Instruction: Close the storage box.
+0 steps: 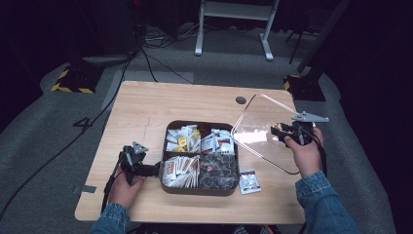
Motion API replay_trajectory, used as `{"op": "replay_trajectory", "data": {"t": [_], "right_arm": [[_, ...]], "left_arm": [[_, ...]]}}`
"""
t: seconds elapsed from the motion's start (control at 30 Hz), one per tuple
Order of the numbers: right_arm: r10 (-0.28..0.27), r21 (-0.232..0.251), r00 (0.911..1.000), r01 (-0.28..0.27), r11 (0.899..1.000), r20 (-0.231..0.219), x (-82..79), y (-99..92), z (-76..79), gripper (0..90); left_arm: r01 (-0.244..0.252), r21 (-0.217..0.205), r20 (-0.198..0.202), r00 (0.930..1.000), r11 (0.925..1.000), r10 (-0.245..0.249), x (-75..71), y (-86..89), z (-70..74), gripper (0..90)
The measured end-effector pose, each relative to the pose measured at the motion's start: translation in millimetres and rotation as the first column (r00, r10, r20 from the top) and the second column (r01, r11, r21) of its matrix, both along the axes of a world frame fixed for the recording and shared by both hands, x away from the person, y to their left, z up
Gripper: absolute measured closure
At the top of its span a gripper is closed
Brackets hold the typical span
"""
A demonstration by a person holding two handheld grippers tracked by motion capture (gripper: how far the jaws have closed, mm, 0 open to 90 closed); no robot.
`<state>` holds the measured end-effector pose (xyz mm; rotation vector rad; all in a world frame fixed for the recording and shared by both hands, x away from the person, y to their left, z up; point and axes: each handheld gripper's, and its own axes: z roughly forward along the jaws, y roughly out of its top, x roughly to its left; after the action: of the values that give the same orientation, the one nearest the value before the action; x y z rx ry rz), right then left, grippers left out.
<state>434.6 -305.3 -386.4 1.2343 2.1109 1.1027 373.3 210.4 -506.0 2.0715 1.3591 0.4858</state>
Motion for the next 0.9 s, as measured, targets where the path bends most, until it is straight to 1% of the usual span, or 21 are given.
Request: {"op": "replay_trajectory", "data": {"t": [0.17,0.23,0.4,0.6,0.7,0.83,0.9], "right_arm": [[0.056,0.002,0.9984,-0.056,0.998,0.004,0.3,20.4,6.9,59.0],[0.083,0.001,0.9965,-0.083,0.997,0.004,0.4,29.3,9.4,59.0],[0.13,-0.004,0.9916,-0.13,0.992,-0.003,-0.1,47.0,13.8,59.0],[0.184,-0.015,0.9829,-0.184,0.983,-0.003,-2.4,66.4,17.0,59.0],[0.205,-0.021,0.9786,-0.206,0.978,-0.011,-3.5,75.7,17.2,59.0],[0.239,-0.03,0.9707,-0.24,0.97,-0.018,-4.6,88.4,17.4,59.0],[0.252,-0.025,0.9674,-0.253,0.967,-0.021,-5.2,94.3,17.2,59.0]], "left_arm": [[0.003,0.0,-0.002,1.0,1.0,-0.003,-1.1,0.5,0.1,0.3],[0.003,-0.001,-0.002,1.0,1.0,-0.003,-1.1,0.5,0.1,0.3],[-0.002,0.0,-0.001,1.0,1.0,0.002,-1.3,0.5,0.0,0.3],[-0.005,-0.004,-0.001,1.0,1.0,0.005,-1.3,0.6,-0.1,0.3],[-0.008,-0.004,-0.003,1.0,1.0,0.008,-0.9,1.4,0.0,0.4],[-0.008,-0.002,-0.002,1.0,1.0,0.008,-0.7,2.0,0.0,0.3],[-0.008,-0.002,-0.002,1.0,1.0,0.008,-0.7,2.0,0.0,0.3]]}}
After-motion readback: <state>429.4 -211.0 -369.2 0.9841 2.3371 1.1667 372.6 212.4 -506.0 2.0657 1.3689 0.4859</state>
